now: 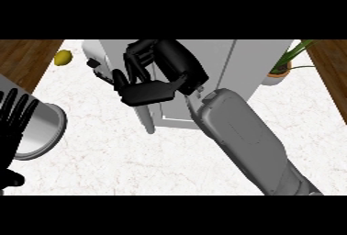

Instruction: Pick up the wine, place it into the cabinet and close the cabinet

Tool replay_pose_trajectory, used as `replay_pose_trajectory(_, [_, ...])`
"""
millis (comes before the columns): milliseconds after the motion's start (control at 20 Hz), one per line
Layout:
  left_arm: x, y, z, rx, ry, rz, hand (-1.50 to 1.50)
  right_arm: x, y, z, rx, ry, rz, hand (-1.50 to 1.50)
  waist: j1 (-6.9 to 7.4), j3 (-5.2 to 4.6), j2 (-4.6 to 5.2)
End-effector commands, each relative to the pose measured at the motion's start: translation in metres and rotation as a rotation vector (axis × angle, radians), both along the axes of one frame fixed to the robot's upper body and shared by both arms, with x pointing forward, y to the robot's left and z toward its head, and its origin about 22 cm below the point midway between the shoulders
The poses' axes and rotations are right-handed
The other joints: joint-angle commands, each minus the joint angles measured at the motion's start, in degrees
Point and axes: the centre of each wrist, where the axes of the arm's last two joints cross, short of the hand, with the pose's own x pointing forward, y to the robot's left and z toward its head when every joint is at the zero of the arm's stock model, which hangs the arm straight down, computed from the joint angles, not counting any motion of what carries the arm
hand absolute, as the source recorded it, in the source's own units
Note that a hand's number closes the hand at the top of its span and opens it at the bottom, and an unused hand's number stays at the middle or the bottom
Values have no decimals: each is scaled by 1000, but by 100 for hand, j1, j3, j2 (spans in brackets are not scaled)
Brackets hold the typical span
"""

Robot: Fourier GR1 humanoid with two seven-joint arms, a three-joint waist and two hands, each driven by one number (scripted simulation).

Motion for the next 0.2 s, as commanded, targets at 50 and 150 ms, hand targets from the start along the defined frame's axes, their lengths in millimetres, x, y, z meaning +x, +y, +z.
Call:
replay_pose_trajectory(50, [9, 2, 6, 35, -7, 0, -150, 39, -35, -10, -32, 54, -200, 150, -54, 92, 289])
replay_pose_trajectory(150, [8, -2, 5, 2, -2, -11, -150, 42, -45, -17, -41, 74, -201, 150, -60, 95, 288])
